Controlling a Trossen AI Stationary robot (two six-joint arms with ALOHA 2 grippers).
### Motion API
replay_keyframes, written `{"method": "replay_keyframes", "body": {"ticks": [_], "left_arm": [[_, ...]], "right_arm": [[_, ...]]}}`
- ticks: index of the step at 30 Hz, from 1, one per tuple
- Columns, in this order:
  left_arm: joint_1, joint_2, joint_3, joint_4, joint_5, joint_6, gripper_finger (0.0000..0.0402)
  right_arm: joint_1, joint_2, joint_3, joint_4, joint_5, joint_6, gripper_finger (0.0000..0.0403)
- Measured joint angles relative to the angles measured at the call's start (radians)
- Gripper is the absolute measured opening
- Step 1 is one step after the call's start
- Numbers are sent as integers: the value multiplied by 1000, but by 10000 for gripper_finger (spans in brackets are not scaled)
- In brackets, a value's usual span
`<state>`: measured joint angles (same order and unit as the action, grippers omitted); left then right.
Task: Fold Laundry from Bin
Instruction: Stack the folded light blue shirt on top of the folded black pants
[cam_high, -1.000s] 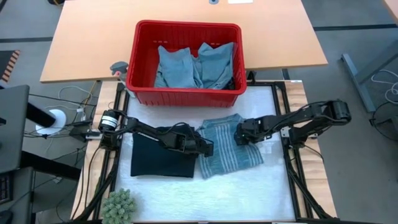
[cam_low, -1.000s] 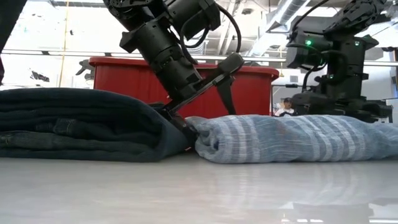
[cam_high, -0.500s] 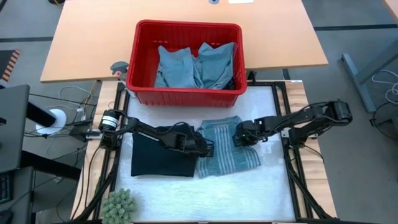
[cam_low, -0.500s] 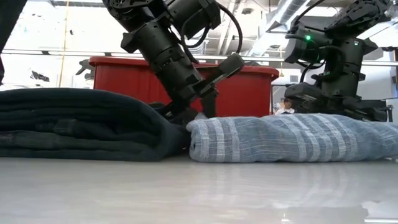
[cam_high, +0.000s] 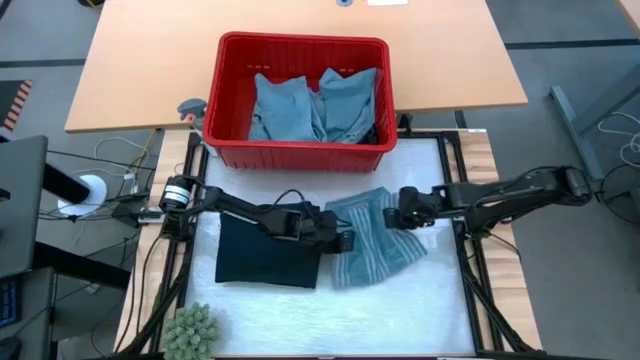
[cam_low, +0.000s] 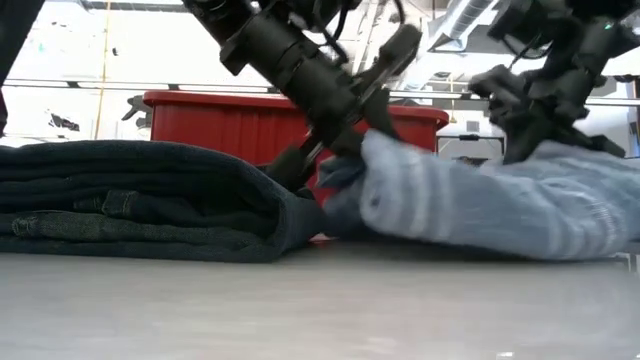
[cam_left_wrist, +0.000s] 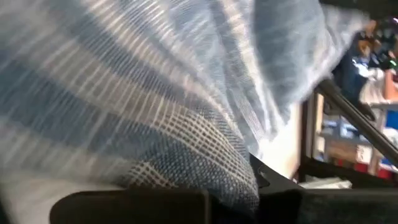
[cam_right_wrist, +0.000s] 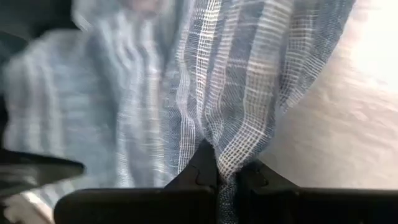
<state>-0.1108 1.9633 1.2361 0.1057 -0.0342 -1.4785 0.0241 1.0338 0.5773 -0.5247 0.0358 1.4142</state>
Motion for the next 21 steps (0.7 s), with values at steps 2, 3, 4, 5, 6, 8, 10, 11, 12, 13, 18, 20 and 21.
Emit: {"method": "replay_keyframes", "body": {"ticks": [2, 3, 4, 5, 6, 8, 10, 11, 12, 13, 18, 20, 21], "left_arm": [[7, 0, 25, 0, 16, 13, 1], [9, 0, 37, 0, 21, 19, 1], [12, 0, 51, -1, 28, 26, 1], [15, 0, 66, -2, 35, 38, 1], [18, 0, 82, -3, 45, 55, 1], [24, 0, 119, -10, 69, 82, 1], [28, -2, 161, -42, 90, 107, 1], [30, -2, 185, -68, 103, 125, 1], [33, -2, 212, -97, 120, 146, 1], [34, -2, 238, -132, 139, 170, 0], [39, -56, 379, -451, 149, 341, 0], [39, -97, 414, -600, 101, 403, 0], [39, -121, 421, -661, 77, 424, 0]], "right_arm": [[13, -42, 0, 0, 22, 15, 34], [20, -61, 1, 0, 31, 21, 34], [28, -77, 3, 0, 40, 25, 34], [35, -90, 8, -2, 44, 26, 34], [43, -98, 17, -2, 51, 23, 34], [62, -104, 47, -2, 65, 10, 34], [77, -99, 90, -1, 87, -13, 34], [84, -93, 115, -2, 101, -27, 34], [91, -85, 141, -2, 116, -41, 34], [95, -75, 169, -1, 130, -56, 34], [96, -10, 304, -1, 180, -136, 34], [96, 24, 349, -15, 202, -151, 34], [96, 41, 370, -16, 207, -158, 34]]}}
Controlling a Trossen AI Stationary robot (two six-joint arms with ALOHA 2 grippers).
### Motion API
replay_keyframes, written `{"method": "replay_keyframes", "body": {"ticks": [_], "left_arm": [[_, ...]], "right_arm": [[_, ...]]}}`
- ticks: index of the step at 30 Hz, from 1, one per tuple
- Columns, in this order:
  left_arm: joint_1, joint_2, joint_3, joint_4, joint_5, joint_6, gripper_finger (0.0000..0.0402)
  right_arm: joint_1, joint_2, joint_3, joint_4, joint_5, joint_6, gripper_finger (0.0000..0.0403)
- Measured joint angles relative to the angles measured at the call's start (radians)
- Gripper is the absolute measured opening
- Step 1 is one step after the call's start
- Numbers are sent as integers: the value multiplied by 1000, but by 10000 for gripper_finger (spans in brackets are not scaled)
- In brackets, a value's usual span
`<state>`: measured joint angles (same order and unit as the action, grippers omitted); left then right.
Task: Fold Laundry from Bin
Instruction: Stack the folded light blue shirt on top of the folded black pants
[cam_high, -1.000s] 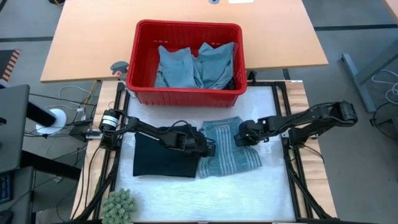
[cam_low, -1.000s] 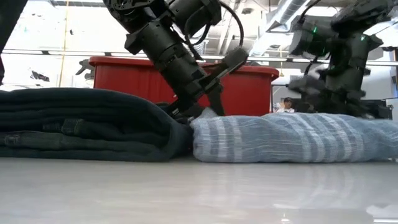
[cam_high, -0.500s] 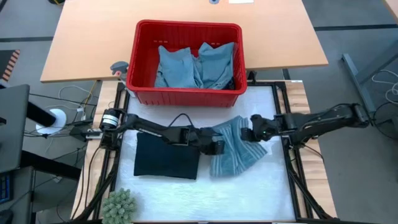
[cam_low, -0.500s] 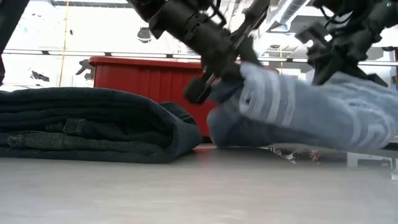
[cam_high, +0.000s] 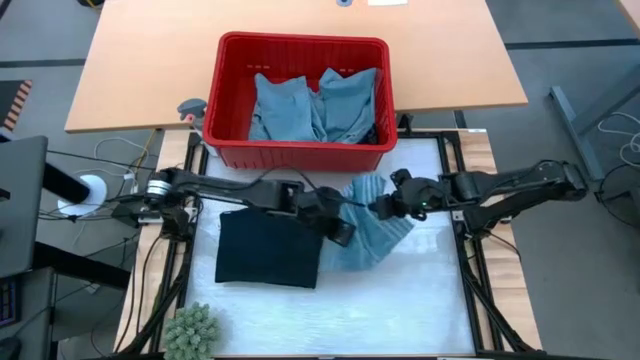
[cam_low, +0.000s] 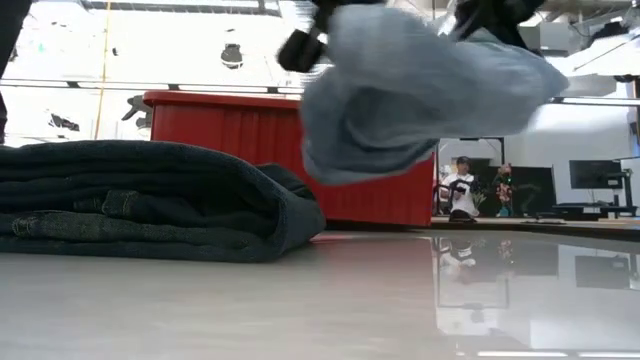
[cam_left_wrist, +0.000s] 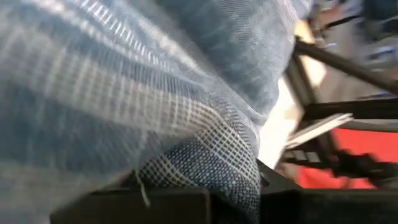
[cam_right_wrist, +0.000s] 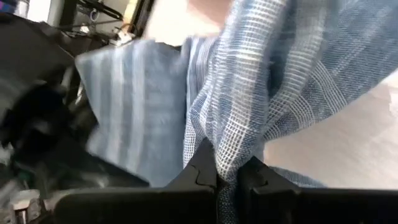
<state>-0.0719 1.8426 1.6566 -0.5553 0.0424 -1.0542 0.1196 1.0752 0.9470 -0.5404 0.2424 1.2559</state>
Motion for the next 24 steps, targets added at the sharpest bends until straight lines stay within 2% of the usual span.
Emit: {"method": "replay_keyframes", "body": {"ticks": [5, 9, 14, 19, 24], "left_arm": [[0, -118, 1, -220, -101, 65, 0], [0, -203, 1, -380, -163, 83, 0], [-18, -301, 1, -552, -213, 80, 0], [-76, -379, -25, -732, -269, -5, 0], [-159, -470, -137, -787, -351, -139, 0]], "right_arm": [[3, 121, 91, 21, 7, -9, 34], [30, 251, 171, 148, -3, -30, 34], [59, 439, 337, 194, -23, -82, 34], [66, 582, 494, 195, -32, -124, 34], [68, 675, 543, 192, -72, -126, 34]]}}
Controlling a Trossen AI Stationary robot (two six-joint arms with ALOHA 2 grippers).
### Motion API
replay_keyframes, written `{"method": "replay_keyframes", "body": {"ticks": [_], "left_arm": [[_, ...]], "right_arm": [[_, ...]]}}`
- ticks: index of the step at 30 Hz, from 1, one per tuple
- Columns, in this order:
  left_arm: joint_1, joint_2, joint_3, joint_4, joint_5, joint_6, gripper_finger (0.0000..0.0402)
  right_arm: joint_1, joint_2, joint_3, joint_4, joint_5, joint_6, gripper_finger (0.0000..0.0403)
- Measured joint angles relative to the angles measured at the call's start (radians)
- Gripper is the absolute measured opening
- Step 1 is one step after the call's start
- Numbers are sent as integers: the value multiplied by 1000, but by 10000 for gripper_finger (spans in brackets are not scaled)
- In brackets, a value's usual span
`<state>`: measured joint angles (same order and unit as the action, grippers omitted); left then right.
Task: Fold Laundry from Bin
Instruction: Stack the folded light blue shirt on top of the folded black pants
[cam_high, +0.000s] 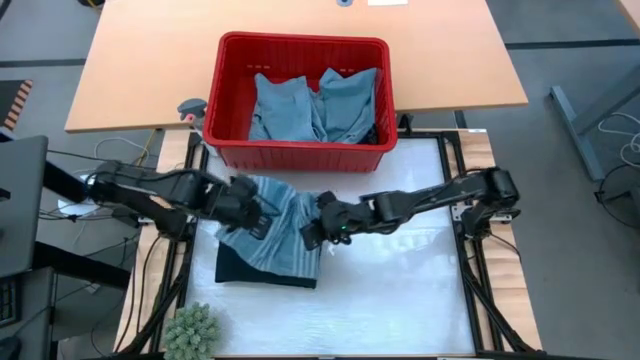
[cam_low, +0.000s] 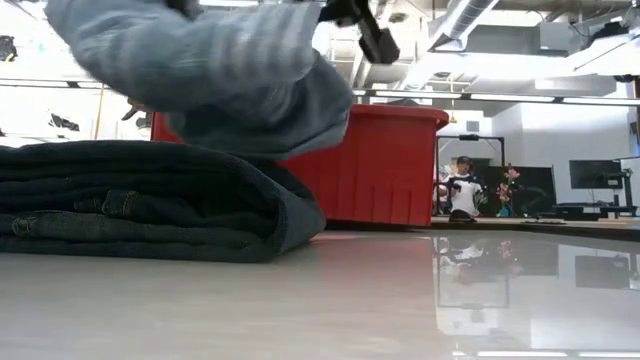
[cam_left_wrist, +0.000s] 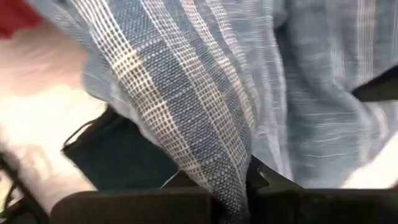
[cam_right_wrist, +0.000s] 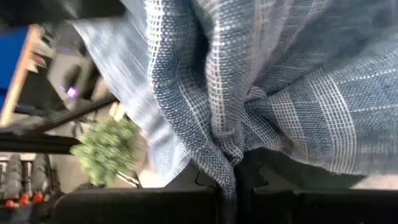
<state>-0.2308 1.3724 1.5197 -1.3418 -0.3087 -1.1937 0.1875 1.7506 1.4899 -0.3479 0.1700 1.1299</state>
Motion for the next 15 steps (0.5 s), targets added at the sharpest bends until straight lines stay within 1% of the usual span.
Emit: {"method": "replay_keyframes", "body": {"ticks": [2, 4, 7, 10, 15], "left_arm": [[-32, -42, -78, 10, -29, -59, 0], [-64, -78, -175, 24, -34, -124, 0], [-112, -137, -329, 114, -39, -224, 0], [-150, -179, -468, 169, -43, -317, 0], [-196, -212, -641, 223, -37, -442, 0]], "right_arm": [[0, 32, 2, 1, -20, 10, 34], [0, 62, 2, -6, -31, 16, 34], [-8, 102, 2, 0, -47, 18, 34], [-19, 134, 2, 1, -71, 15, 34], [-34, 188, 2, 5, -74, -2, 34]]}}
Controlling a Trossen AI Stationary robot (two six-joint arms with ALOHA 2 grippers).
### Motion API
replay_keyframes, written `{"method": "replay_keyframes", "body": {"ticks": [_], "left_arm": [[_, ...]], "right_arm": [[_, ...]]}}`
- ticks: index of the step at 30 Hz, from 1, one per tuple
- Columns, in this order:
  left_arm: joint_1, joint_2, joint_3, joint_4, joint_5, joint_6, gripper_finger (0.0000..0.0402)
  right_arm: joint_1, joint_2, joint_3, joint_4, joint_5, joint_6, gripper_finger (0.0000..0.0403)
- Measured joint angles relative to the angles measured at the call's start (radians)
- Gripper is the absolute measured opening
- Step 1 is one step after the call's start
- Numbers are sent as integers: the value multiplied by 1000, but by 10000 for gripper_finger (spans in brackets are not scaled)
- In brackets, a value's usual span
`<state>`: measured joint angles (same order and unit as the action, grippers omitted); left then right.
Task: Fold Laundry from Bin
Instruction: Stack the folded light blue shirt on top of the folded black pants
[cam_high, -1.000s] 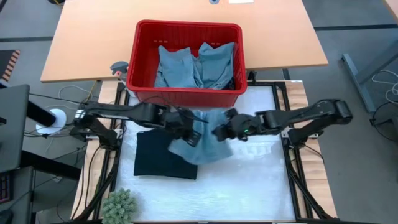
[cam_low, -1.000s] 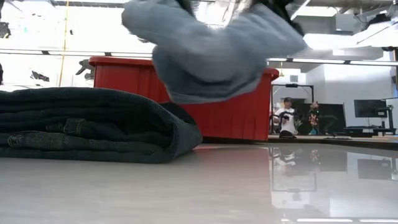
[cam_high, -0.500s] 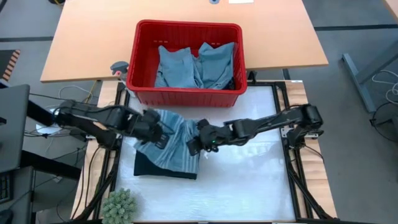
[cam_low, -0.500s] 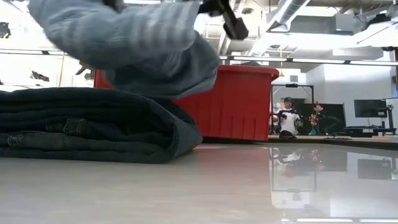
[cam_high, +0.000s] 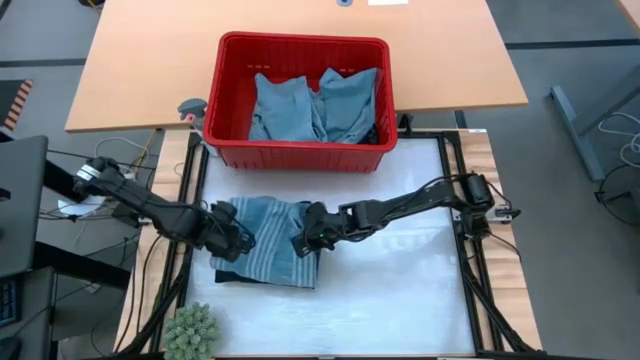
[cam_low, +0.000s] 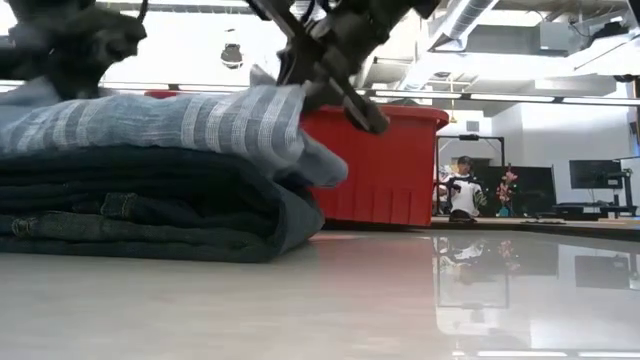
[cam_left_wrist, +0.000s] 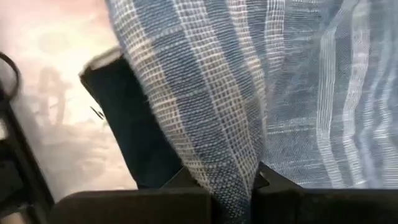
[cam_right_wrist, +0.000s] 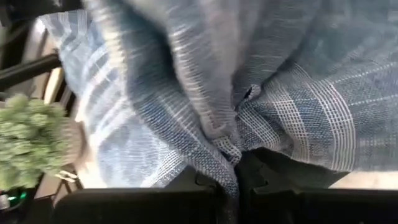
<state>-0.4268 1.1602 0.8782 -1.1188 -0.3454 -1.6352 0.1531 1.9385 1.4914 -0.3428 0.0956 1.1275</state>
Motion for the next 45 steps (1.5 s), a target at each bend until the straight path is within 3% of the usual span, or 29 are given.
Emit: {"method": "replay_keyframes", "body": {"ticks": [3, 11, 16, 21, 28, 36, 45], "left_arm": [[-13, -4, -67, 19, 21, -56, 5], [-24, -4, -128, -21, 146, -185, 52], [-52, -30, -106, -18, 42, -207, 74], [-55, -72, -91, 7, -32, -135, 79], [-54, -103, -92, 22, -92, -84, 80], [-54, -100, -92, 10, -107, -48, 80], [-54, -100, -92, 14, -87, 127, 80]], "right_arm": [[-11, 14, 0, -21, 0, 3, 53], [-30, -24, 0, -123, 5, -35, 201], [-47, -54, 0, -203, 8, -37, 258], [-44, -106, -2, -164, 27, -37, 263], [19, -233, 0, -112, 289, -75, 255], [-13, -128, 0, 168, 187, -108, 255], [-4, 53, -1, 193, 138, -131, 255]]}}
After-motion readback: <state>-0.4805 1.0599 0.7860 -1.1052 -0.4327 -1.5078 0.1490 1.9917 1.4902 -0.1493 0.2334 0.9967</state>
